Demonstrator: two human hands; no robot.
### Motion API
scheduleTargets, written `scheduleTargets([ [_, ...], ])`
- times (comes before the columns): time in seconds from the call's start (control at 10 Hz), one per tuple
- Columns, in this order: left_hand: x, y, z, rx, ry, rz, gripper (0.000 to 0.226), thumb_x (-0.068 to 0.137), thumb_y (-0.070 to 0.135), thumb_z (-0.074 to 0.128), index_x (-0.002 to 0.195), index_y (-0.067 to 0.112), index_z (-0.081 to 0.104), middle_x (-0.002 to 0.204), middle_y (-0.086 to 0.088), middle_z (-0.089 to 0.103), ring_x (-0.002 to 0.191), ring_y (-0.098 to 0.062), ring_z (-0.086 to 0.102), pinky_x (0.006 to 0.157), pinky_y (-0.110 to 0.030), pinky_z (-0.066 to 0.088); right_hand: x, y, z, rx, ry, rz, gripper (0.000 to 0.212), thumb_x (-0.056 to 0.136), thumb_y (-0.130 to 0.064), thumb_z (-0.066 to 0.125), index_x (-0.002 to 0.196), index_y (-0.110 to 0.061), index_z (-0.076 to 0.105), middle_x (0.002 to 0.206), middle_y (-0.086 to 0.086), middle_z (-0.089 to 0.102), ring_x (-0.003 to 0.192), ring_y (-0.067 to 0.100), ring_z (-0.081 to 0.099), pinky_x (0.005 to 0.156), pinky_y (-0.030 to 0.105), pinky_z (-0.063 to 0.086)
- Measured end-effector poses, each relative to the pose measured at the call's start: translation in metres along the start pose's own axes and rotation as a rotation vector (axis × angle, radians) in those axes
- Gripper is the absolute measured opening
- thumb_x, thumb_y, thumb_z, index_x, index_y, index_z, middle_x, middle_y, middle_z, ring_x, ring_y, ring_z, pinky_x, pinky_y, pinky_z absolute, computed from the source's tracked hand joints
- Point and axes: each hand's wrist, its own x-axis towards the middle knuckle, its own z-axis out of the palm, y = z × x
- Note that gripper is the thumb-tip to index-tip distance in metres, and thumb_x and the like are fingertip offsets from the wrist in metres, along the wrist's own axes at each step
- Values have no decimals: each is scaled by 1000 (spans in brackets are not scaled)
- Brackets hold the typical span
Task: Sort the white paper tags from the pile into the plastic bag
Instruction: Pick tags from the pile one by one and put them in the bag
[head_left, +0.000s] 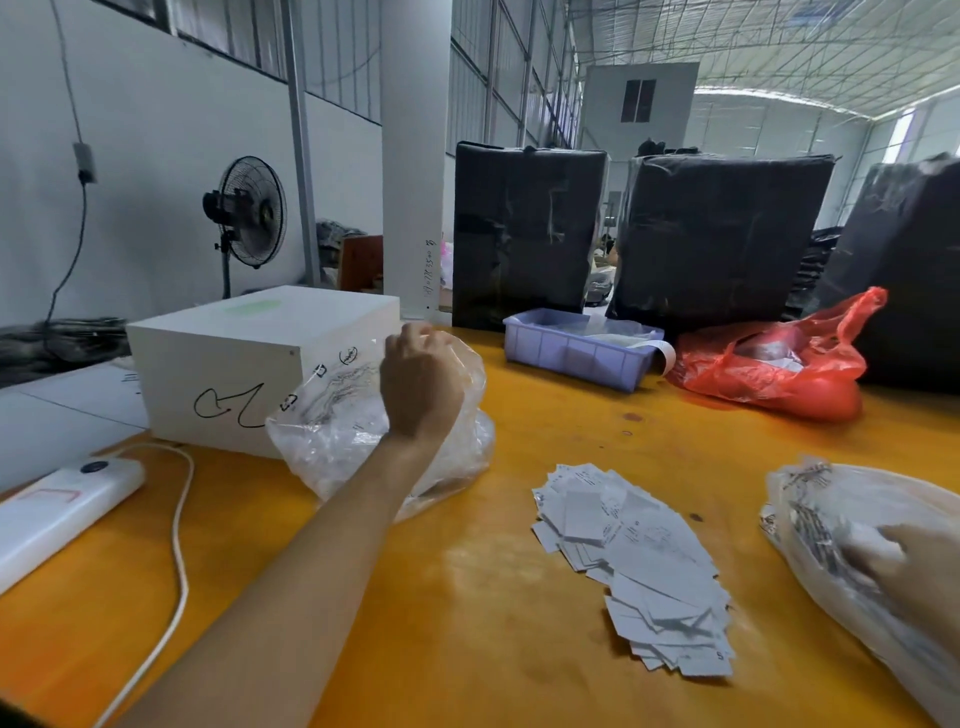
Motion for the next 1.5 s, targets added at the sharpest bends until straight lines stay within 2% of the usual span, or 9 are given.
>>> scheduleTargets([
  [0.1, -21, 31, 9, -159, -17, 290, 19, 79, -9, 62, 92, 0, 71, 101, -18, 65, 93, -33, 60, 76, -39, 55, -13, -21, -19, -75, -94, 18, 18, 87, -24, 64, 86, -7, 70, 87, 16, 68, 80, 33, 60, 68, 36, 47],
  [0.3, -74, 68, 30, -393, -326, 478, 19, 76, -13, 63, 84, 0, 74, 91, -16, 69, 91, -33, 62, 78, -33, 51, -5, -11, -13, -59, -18, -32, 19, 91, -20, 58, 80, -8, 67, 91, 15, 66, 82, 30, 55, 64, 36, 43],
  [0.5, -100, 78, 42, -468, -491, 401, 20, 83, -5, 59, 92, 6, 73, 102, -8, 68, 101, -25, 58, 84, -21, 41, -9, -18, -17, -206, -2, -21, 18, 86, 3, 48, 84, 0, 66, 86, 17, 66, 80, 30, 61, 60, 30, 41],
  [0.8, -103, 86, 37, -588, -508, 304, 18, 81, -5, 65, 87, 8, 74, 96, -5, 70, 93, -22, 62, 78, -31, 50, -9, -28, -37, -56, 26, 57, 21, 89, -27, 63, 93, -8, 71, 95, 12, 69, 88, 29, 63, 65, 30, 45],
  [1.1, -103, 94, 28, -673, -598, 141, 17, 85, -1, 62, 90, 10, 74, 91, 0, 71, 84, -12, 63, 70, -24, 52, -12, -35, -50, 611, 368, 40, 12, 83, -15, 70, 85, -3, 73, 80, 15, 72, 73, 29, 68, 65, 34, 53],
  [1.2, -103, 101, 22, -794, -689, -13, 10, 86, 8, 66, 87, 15, 72, 86, 6, 71, 80, -7, 64, 66, -13, 49, -24, -57, -57, 1274, 109, 59, 6, 82, -10, 69, 83, -5, 69, 63, 3, 71, 49, 9, 63, 45, 16, 47],
  [1.3, -103, 112, 12, -1139, -944, -321, 25, 82, 34, 66, 94, 12, 68, 87, -3, 74, 82, -18, 68, 63, -18, 53, -43, -89, -49, 1479, -219, 13, 5, 81, -9, 67, 80, -5, 67, 60, 6, 70, 43, 9, 57, 39, 16, 40],
  [1.4, -103, 117, 7, -1297, -1176, -523, 60, 70, 55, 60, 103, 6, 66, 95, -10, 74, 81, -20, 70, 64, -25, 55, -61, -113, -38, 1394, -338, -130, 14, 74, -17, 72, 78, -4, 68, 59, 10, 68, 40, 11, 54, 37, 18, 38],
  [1.5, -105, 115, 5, -1277, -1207, -490, 48, 67, 39, 72, 96, 2, 71, 90, -13, 73, 69, -15, 67, 61, -21, 53, -70, -120, -27, 1312, -379, -214, 11, 76, -17, 72, 78, -6, 70, 54, 9, 64, 41, 13, 54, 38, 21, 39],
])
